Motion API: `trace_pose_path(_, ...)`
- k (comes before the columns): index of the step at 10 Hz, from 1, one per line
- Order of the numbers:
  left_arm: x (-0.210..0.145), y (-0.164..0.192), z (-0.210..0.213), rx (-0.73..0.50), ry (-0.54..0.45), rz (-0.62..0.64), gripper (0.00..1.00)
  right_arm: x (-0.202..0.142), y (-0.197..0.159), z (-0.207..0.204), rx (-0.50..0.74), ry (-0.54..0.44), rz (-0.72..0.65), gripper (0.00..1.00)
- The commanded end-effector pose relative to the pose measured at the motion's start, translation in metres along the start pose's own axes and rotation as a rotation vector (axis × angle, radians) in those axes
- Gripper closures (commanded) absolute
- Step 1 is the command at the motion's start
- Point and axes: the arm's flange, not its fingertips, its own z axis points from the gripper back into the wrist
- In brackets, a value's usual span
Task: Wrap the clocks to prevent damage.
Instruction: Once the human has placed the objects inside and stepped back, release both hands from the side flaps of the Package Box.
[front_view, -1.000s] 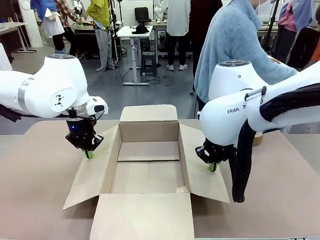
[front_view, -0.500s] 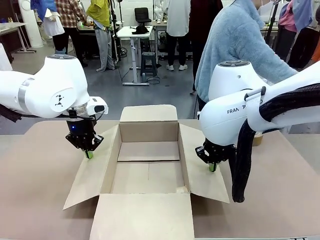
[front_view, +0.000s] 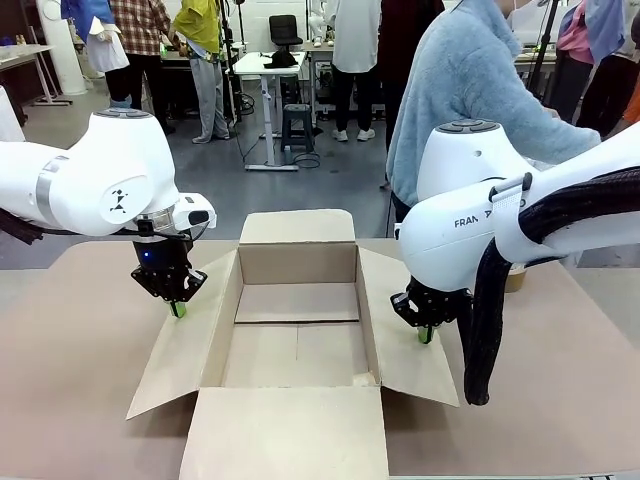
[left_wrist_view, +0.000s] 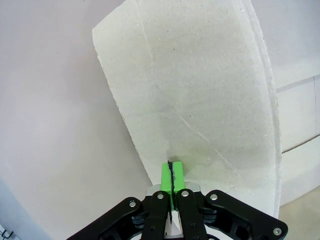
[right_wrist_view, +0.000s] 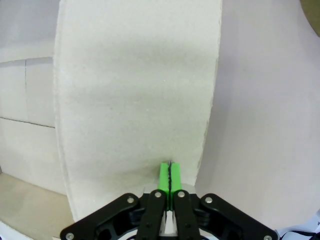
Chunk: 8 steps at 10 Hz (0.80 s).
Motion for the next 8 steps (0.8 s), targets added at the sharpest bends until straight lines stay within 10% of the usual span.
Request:
trace_pose_path(1,-0.0014,0.0005,-0.0015,0.012,0.005,-0.003,1.00,-0.0015,-0.0002,-0.0020,-0.009,0.003,-0.002,0.99)
trace_pose_path(8,-0.0014,0.0005,-0.0015,0.012,0.005,-0.003,1.00,-0.0015,-0.0002,-0.0020,-0.009,0.003,-0.002,0.99)
